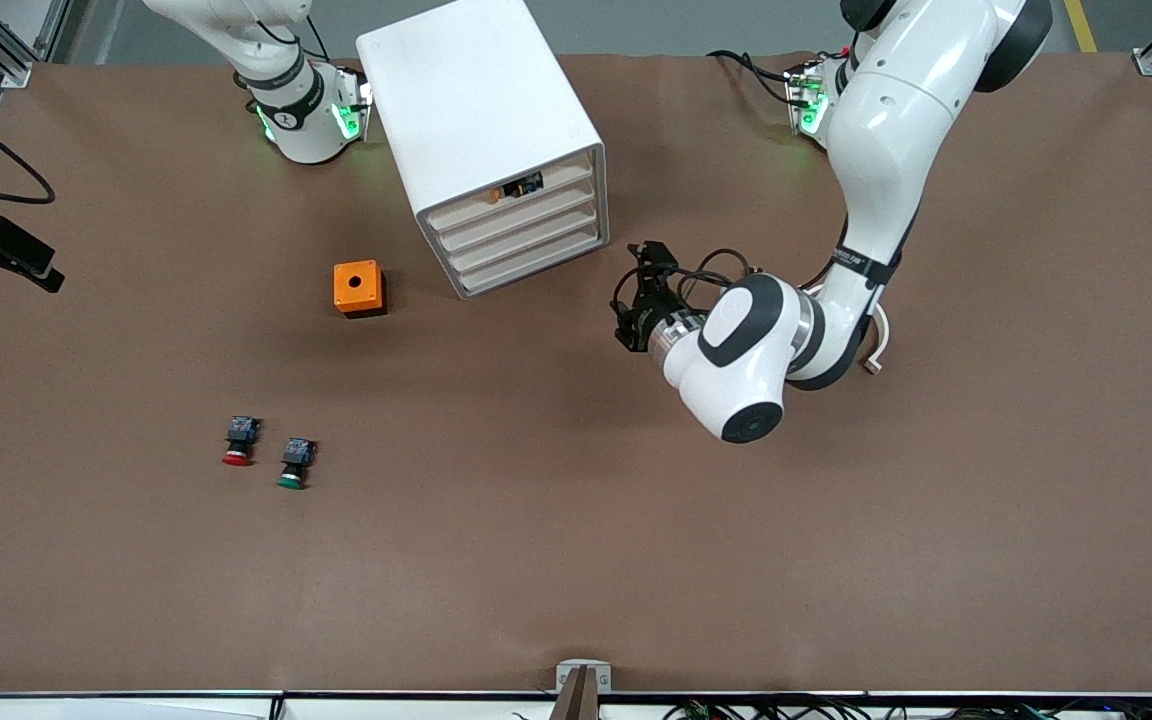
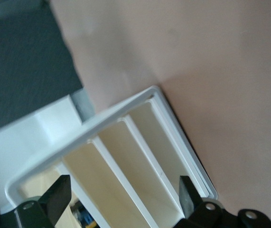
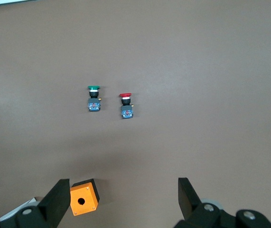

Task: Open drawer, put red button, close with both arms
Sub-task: 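Hook the left gripper onto the cabinet's drawer front, then pull the drawer open with the left gripper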

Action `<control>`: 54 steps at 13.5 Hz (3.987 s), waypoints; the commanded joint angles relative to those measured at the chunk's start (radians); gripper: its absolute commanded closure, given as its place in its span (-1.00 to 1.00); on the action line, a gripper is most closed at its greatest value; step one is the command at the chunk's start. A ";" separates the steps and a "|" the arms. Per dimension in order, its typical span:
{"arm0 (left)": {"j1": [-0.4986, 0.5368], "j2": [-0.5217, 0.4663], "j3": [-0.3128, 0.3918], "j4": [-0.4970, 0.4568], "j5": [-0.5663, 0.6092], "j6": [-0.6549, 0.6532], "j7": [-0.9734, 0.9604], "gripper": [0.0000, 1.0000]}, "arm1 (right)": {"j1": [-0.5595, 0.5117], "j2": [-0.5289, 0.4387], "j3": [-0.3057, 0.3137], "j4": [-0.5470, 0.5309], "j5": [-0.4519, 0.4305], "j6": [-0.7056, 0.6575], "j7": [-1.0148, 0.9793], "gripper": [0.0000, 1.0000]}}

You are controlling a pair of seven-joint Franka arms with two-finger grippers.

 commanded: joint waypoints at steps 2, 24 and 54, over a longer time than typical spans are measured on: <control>-0.021 0.086 0.005 0.044 -0.098 -0.027 -0.192 -0.99 | -0.002 0.010 0.003 0.021 -0.002 -0.006 0.017 -1.00; -0.214 0.168 0.007 0.019 -0.197 -0.097 -0.259 0.69 | -0.002 0.010 0.003 0.021 -0.001 -0.008 0.017 -1.00; -0.030 0.154 0.007 0.041 -0.198 0.022 -0.100 -0.50 | -0.005 0.010 0.001 0.019 0.010 -0.009 0.017 -1.00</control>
